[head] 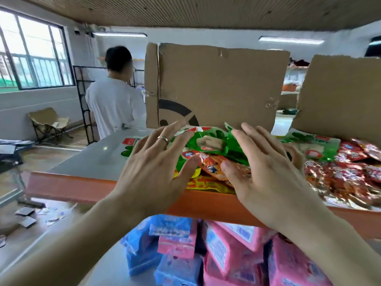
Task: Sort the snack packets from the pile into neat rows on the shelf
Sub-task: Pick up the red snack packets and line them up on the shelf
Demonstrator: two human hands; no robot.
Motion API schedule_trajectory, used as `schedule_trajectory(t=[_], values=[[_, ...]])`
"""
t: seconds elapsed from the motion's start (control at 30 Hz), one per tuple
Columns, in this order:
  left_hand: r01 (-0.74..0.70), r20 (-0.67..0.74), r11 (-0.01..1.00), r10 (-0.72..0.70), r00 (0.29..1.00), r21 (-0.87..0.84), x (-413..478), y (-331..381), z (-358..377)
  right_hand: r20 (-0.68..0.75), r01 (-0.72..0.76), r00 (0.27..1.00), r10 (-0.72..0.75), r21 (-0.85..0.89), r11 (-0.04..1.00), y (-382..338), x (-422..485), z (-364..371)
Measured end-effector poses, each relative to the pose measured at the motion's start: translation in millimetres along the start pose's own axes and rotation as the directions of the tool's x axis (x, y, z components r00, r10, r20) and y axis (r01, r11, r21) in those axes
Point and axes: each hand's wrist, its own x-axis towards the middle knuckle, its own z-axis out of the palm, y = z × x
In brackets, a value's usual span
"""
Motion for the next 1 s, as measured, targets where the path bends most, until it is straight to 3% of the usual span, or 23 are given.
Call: schedule_trajectory(t=[0.2,0.3,0.5,0.7,0.83,1.0], values=[[0.013,0.040,1.000,-0.013,0.999,-0.002,6.1,-18.9,0.4,0.041,-0.026,0.999,0.029,-0.074,0.997,-4.9,1.9,7.1],[0.020,0.085,0.996,-0.013,0.996,-0.085,6.9,-23.4,6.4,0.044,-0.071,0.996,0.076,-0.105,0.992,-8.4,7.1,13.3],[0.082,0.236,0.981,-0.039,0.971,-0.177,4.4,-27.6,13.3,0.183,-0.164,0.965,0.186,-0.132,0.978,-16.0,23.3,8.9],[0.101,0.222,0.981,-0.063,0.973,-0.164,2.7,-26.2,9.5,0.242,-0.201,0.943,0.229,-0.135,0.970,-16.0,34.9,6.1],[0.090,0.195,0.982,-0.057,0.979,-0.165,0.4,-23.7,8.1,0.312,-0.310,0.911,0.269,0.090,0.946,-16.6,39.1,6.5],[0.122,0.160,0.972,-0.091,0.983,-0.200,-0.4,-23.2,7.1,0.394,-0.449,0.872,0.289,0.414,0.792,-14.2,44.3,4.8]])
